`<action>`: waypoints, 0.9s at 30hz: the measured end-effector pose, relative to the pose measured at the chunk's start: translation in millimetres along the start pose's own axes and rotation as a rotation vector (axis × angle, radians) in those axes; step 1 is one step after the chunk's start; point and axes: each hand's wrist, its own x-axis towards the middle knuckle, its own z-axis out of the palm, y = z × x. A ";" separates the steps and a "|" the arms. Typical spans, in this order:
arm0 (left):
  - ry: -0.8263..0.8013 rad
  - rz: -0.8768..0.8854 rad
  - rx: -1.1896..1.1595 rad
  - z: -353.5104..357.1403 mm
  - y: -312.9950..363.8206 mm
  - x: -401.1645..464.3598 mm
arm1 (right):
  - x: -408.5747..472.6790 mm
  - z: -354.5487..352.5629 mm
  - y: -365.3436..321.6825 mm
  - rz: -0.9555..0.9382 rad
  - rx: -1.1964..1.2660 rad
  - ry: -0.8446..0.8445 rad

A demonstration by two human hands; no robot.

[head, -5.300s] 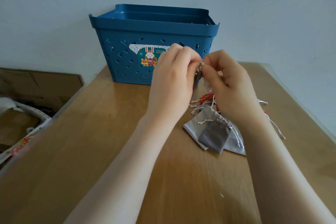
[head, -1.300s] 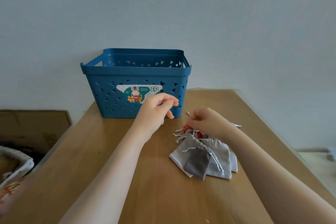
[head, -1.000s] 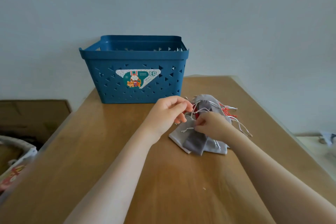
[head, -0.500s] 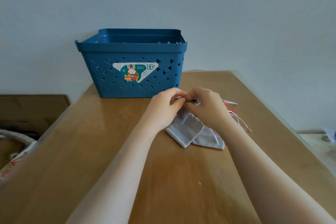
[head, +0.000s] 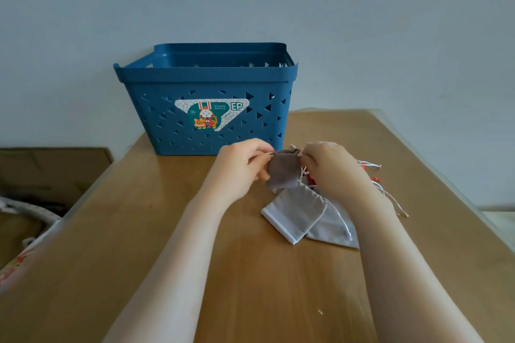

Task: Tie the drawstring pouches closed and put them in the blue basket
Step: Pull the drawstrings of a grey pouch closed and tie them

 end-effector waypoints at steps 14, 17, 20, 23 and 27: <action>0.101 -0.468 -0.960 -3.4 3.8 -0.8 | -1.9 9.3 6.9 0.266 1.124 0.084; 0.113 -0.526 -0.961 -6.4 -2.0 -1.7 | -2.2 -1.3 17.1 0.337 1.433 0.098; 0.069 -0.582 -1.018 -3.5 0.9 -2.7 | -0.1 -2.5 15.4 0.296 1.777 0.056; 0.054 -0.641 -1.109 -1.2 4.9 -4.0 | -0.3 2.2 4.2 0.257 2.024 -0.046; 0.184 -0.629 -1.042 -0.6 4.5 -3.9 | -0.8 12.8 -4.7 0.277 1.616 -0.118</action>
